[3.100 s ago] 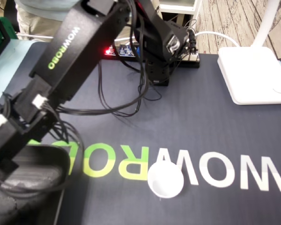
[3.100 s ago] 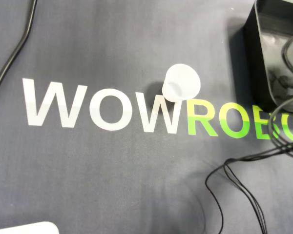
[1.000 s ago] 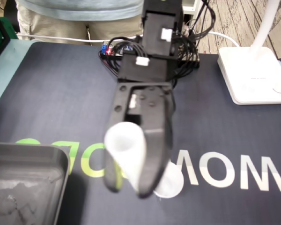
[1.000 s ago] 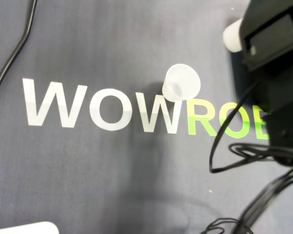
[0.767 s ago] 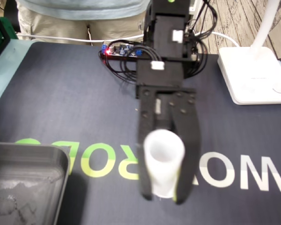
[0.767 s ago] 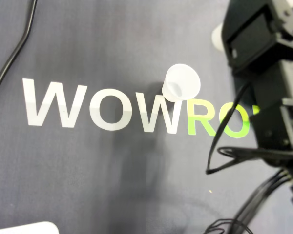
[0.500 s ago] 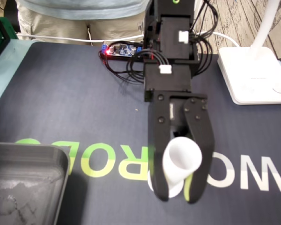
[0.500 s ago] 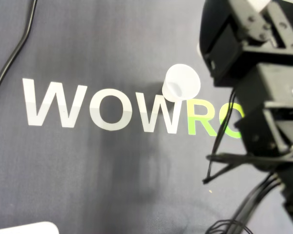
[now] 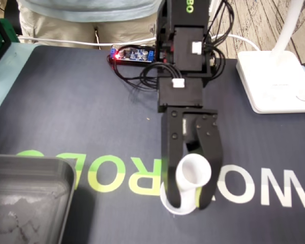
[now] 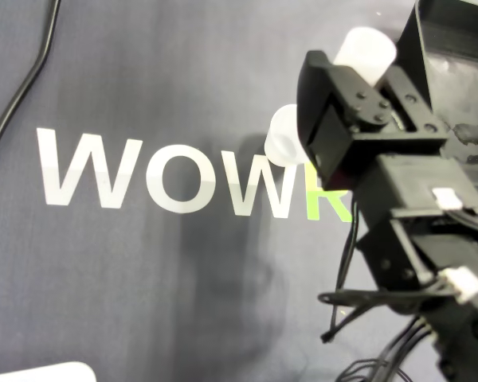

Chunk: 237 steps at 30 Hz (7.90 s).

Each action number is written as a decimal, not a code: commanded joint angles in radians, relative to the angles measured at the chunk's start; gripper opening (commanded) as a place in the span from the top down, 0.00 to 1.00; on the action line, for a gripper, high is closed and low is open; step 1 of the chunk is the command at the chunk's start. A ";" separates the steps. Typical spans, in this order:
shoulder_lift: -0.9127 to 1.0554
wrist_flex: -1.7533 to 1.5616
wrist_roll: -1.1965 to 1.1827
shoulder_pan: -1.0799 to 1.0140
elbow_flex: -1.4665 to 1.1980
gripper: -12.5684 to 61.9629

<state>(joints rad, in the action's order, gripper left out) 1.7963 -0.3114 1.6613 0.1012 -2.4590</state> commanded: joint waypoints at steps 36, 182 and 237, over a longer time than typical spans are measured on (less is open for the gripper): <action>-0.227 -0.117 0.003 -0.003 0.155 0.79; 0.604 0.310 -1.595 -0.158 -0.644 0.37; 0.604 0.310 -1.595 -0.158 -0.644 0.37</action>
<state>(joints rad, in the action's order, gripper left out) 2.3240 0.0015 0.0660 -0.0568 -3.0588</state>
